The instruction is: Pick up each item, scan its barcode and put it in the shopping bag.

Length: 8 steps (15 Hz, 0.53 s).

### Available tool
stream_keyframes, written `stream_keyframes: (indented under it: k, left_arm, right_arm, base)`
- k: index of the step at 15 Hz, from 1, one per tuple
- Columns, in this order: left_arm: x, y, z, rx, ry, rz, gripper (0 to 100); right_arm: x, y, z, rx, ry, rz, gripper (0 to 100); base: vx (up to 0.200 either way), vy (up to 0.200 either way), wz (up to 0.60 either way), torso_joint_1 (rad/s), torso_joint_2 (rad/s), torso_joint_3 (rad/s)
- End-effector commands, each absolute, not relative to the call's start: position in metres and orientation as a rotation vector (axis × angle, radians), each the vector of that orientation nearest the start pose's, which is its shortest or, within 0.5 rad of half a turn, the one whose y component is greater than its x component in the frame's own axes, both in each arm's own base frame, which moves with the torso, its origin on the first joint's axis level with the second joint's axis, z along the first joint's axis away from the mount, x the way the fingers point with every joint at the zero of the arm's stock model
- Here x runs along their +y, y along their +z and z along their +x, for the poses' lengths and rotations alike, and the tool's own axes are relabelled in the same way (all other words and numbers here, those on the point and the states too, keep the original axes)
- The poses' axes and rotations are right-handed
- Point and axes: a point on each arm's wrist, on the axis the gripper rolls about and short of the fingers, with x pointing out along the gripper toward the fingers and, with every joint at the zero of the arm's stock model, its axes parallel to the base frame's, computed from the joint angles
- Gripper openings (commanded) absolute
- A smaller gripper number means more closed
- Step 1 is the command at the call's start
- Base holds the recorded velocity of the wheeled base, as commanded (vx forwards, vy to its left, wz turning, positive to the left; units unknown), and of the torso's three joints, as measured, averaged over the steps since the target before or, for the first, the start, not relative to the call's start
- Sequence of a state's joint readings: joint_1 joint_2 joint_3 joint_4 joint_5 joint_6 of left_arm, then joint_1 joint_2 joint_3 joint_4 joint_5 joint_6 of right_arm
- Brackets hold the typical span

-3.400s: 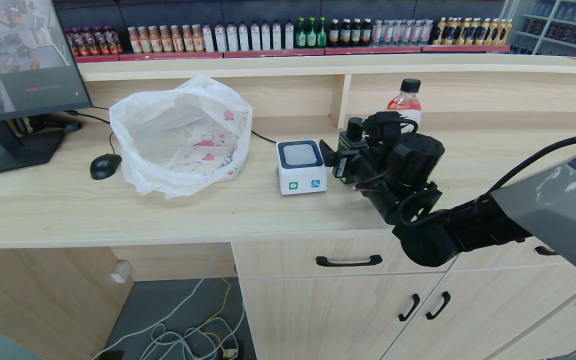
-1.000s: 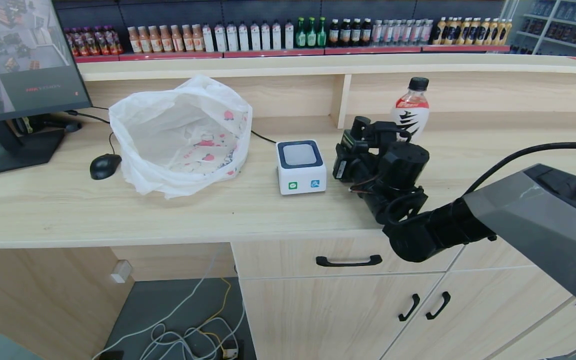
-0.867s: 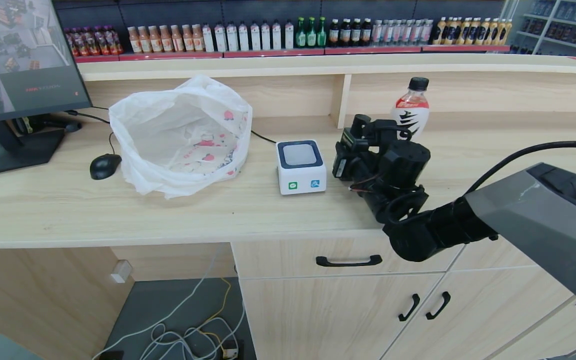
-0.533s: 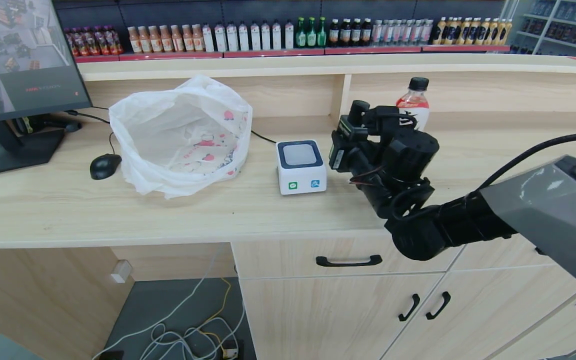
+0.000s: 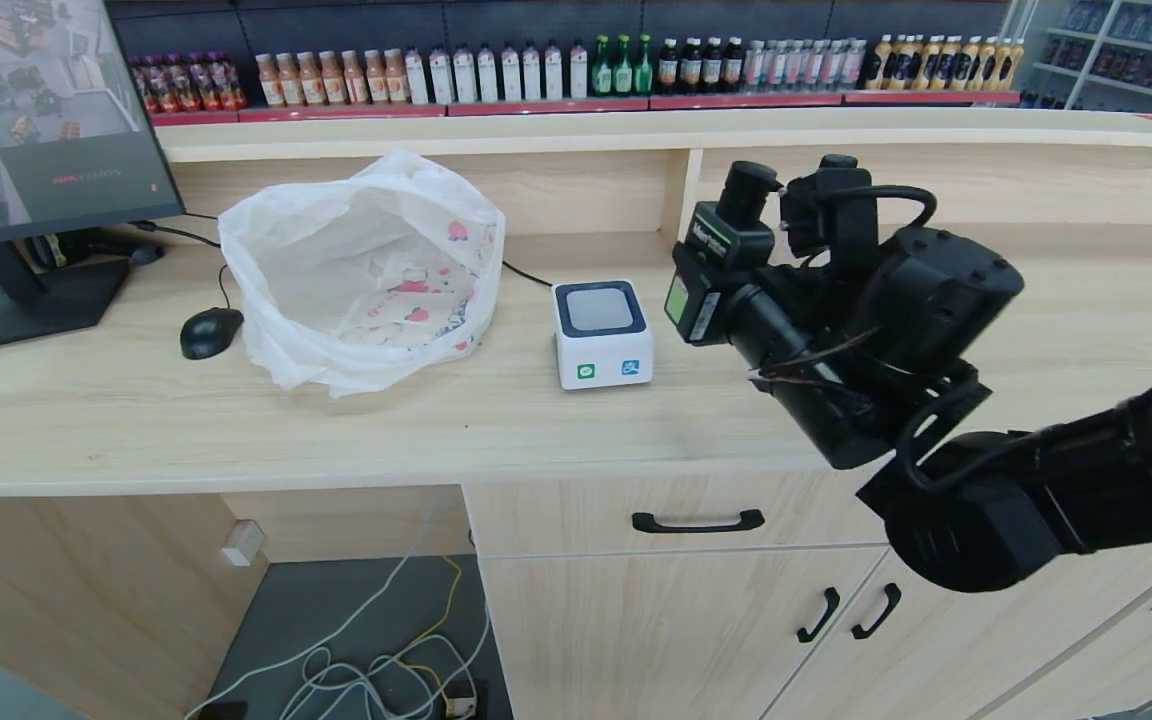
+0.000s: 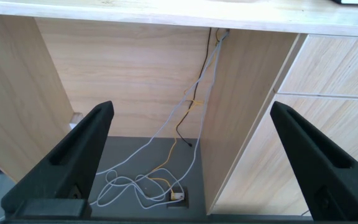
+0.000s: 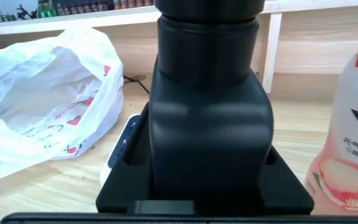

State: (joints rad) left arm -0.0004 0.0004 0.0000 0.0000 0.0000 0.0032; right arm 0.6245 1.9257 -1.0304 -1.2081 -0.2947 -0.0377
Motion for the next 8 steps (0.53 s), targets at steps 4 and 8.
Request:
stream_keyframes:
  k: [4,8]
  left_arm:
    - [0.000,0.075,-0.023,0.000,0.000,0.003,100]
    - [0.000,0.075,-0.023,0.000,0.000,0.003,100]
  right_arm:
    - [0.177,0.216,0.240,-0.307,0.344,0.069,0]
    - [0.160,0.198,0.209,-0.288,0.357,0.003,0]
  base:
    - [0.000,0.000,0.00,0.000,0.00,0.000]
    - [0.000,0.000,0.00,0.000,0.00,0.000]
